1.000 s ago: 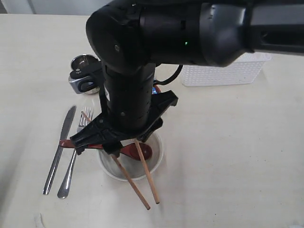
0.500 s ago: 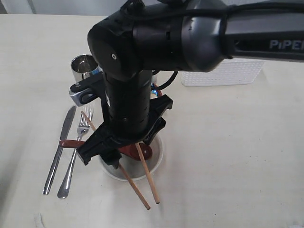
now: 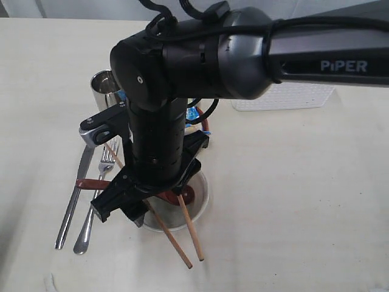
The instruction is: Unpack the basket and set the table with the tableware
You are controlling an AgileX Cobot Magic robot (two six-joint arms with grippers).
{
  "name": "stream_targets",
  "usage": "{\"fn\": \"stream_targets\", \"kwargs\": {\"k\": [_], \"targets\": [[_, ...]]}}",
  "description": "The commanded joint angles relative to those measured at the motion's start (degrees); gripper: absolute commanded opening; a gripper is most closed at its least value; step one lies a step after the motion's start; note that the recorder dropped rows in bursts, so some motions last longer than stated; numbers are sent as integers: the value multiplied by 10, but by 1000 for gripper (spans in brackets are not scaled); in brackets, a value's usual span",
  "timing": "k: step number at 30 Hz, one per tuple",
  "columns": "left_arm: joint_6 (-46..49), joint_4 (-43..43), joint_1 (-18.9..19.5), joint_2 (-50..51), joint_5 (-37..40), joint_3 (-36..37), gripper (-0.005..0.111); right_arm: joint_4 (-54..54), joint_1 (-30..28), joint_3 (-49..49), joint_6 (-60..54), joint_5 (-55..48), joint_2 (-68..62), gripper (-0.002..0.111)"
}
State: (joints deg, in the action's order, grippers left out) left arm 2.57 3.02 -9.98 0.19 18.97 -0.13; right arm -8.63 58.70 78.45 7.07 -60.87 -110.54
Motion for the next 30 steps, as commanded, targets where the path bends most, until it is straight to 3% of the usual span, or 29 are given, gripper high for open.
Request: {"fn": "stream_targets", "kwargs": {"k": [1,15,21,30], "targets": [[0,-1,1,-2,-4,1,0,3,-2,1,-12,5,-9,68],[0,-1,1,-2,-4,1,0,8,-2,1,-19,4,25,68],[0,-1,1,-2,-4,1,0,57,-2,1,43,9,42,68],[0,-1,1,-2,-4,1,0,57,-2,1,45,4,37,68]]}}
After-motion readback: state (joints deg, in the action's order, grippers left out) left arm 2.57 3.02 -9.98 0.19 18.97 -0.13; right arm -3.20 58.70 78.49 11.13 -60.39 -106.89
